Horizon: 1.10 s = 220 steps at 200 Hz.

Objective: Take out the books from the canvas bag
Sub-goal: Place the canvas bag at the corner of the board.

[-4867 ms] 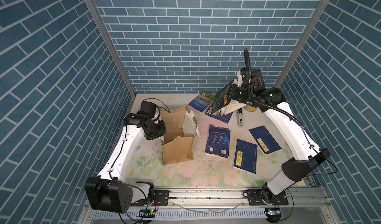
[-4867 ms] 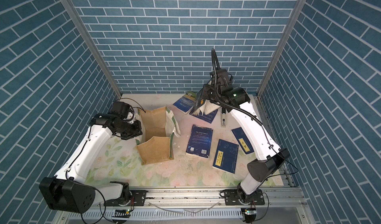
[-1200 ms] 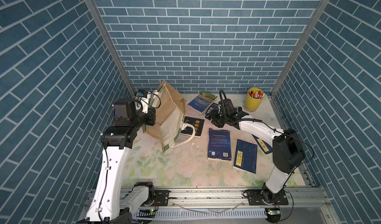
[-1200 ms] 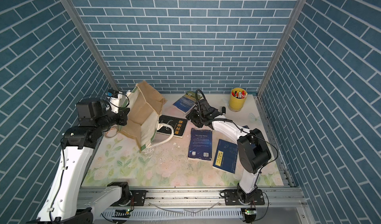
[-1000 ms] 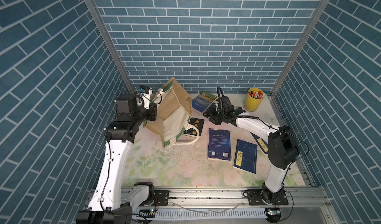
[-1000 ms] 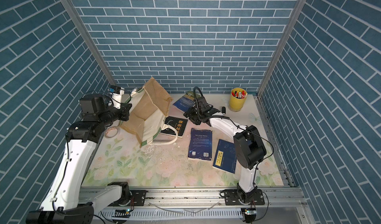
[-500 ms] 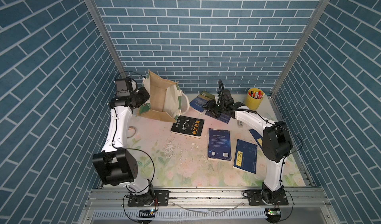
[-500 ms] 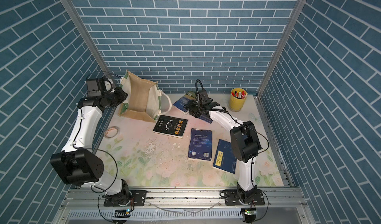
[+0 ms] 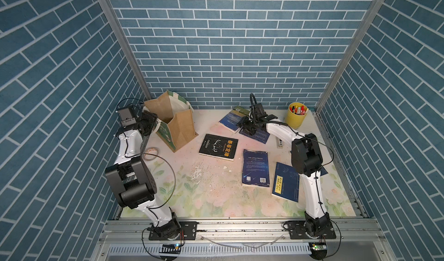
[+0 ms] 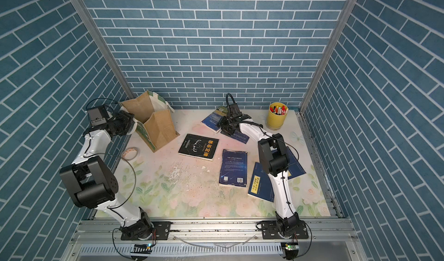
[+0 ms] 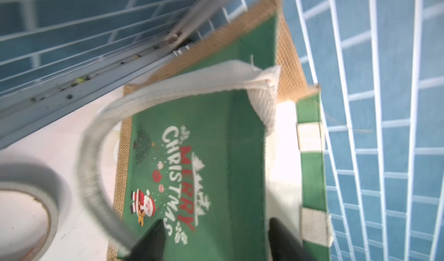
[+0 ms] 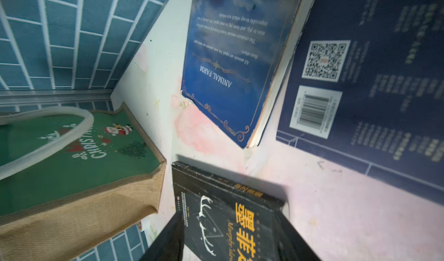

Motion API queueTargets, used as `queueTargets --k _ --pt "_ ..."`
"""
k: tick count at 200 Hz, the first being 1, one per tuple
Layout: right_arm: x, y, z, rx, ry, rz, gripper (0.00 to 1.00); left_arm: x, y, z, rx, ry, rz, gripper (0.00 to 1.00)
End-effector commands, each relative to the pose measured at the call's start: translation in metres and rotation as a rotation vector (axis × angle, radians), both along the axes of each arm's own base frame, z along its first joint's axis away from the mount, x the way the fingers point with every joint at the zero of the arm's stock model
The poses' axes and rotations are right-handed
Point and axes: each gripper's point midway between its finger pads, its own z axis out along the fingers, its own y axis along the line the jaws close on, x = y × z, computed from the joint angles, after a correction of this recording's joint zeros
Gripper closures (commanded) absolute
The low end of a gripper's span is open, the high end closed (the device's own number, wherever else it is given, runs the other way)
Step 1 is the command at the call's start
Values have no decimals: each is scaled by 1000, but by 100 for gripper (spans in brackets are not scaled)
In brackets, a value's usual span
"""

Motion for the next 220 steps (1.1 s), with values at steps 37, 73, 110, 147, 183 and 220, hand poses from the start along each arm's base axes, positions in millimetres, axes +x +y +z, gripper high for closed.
queueTargets --k 37,73,110,147,183,220 --pt "37 -17 -18 -30 -57 70 41 -28 -52 78 296 109 -139 0" --pt "57 3 -18 11 -94 156 43 -64 -95 112 470 126 -228 0" --pt "68 3 -38 -10 -75 126 45 -104 -123 135 550 121 -339 0" --pt "66 -9 -42 -65 -58 79 45 -132 -128 144 579 122 -373 0" --pt "53 -34 -28 -109 -109 37 43 -136 -137 149 553 90 -413 0" --pt "78 -48 -32 -50 -173 -18 38 -136 -145 156 536 91 -461 0"
